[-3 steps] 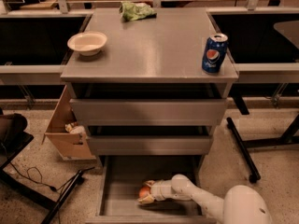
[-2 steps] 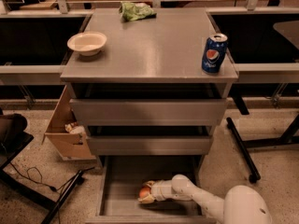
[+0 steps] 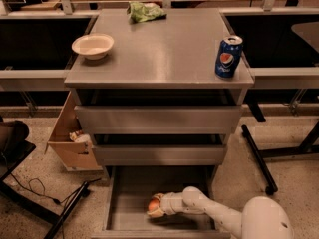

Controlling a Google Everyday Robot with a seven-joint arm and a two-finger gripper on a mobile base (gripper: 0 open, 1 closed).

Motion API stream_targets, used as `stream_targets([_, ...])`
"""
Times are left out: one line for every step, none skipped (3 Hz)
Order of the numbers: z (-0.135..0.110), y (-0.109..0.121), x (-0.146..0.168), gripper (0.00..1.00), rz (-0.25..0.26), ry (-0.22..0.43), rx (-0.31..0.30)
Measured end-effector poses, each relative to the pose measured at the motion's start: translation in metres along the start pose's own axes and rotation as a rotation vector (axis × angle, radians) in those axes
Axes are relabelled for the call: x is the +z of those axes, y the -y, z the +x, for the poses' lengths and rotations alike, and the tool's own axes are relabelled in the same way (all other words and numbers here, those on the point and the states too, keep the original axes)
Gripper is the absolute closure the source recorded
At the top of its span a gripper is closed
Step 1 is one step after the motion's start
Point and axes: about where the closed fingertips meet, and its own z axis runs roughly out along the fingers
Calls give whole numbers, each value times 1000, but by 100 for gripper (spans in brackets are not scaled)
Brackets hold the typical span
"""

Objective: Pick orange from bottom drawer and place on counter

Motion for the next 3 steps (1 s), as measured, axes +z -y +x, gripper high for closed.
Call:
stream_targets([-11, 20, -45, 100, 96, -45, -42])
stream_targets([-36, 49, -118, 100, 251, -91, -68])
stream_targets([-109, 30, -197, 100, 321, -47, -31])
